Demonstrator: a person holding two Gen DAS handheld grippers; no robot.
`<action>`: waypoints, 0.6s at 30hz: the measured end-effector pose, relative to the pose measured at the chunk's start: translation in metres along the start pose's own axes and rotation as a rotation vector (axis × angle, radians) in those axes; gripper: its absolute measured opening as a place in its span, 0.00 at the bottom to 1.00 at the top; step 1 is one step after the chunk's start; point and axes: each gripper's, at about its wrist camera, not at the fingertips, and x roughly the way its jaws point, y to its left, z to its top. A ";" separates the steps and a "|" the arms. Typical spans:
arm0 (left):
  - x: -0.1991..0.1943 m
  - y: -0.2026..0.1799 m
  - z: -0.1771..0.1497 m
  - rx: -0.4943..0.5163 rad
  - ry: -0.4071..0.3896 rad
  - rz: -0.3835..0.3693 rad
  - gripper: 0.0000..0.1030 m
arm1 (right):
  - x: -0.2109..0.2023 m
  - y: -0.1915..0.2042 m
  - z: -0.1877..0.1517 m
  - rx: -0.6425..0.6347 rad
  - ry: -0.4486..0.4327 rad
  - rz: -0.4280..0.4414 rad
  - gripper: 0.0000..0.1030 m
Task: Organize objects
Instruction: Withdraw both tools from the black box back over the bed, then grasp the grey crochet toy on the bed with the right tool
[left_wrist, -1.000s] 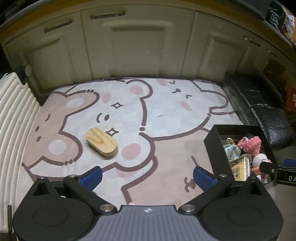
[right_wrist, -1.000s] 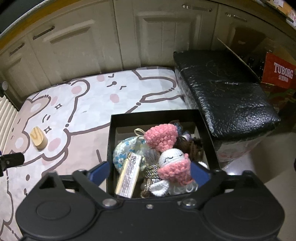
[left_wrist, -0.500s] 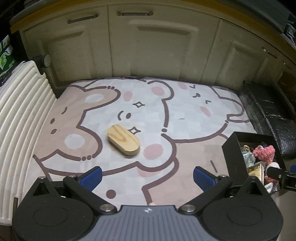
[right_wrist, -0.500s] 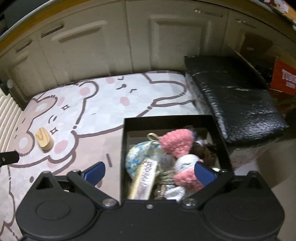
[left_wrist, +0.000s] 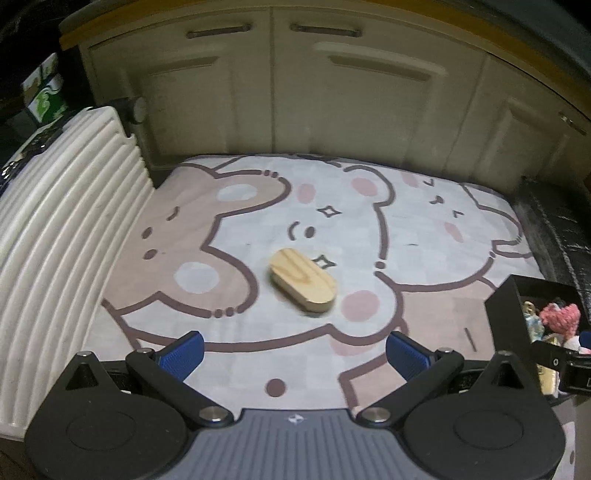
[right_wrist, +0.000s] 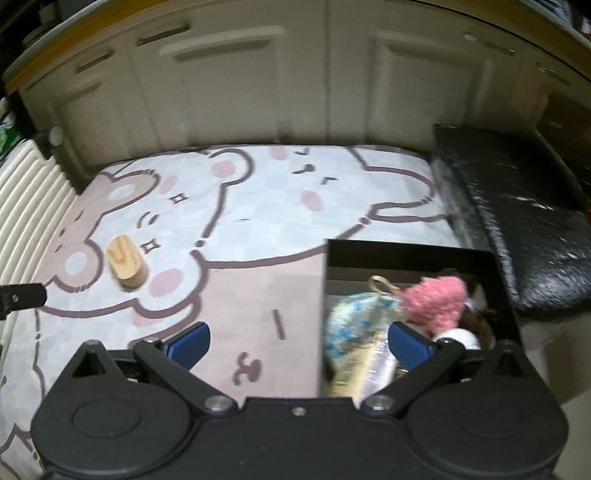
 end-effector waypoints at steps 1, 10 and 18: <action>0.000 0.004 0.000 -0.006 -0.001 0.006 1.00 | 0.001 0.004 0.000 -0.007 0.000 0.015 1.00; 0.001 0.030 0.000 -0.049 0.003 0.056 1.00 | 0.013 0.039 -0.001 -0.094 0.027 0.150 1.00; 0.000 0.045 -0.001 -0.072 -0.003 0.077 1.00 | 0.017 0.074 -0.008 -0.205 0.069 0.299 1.00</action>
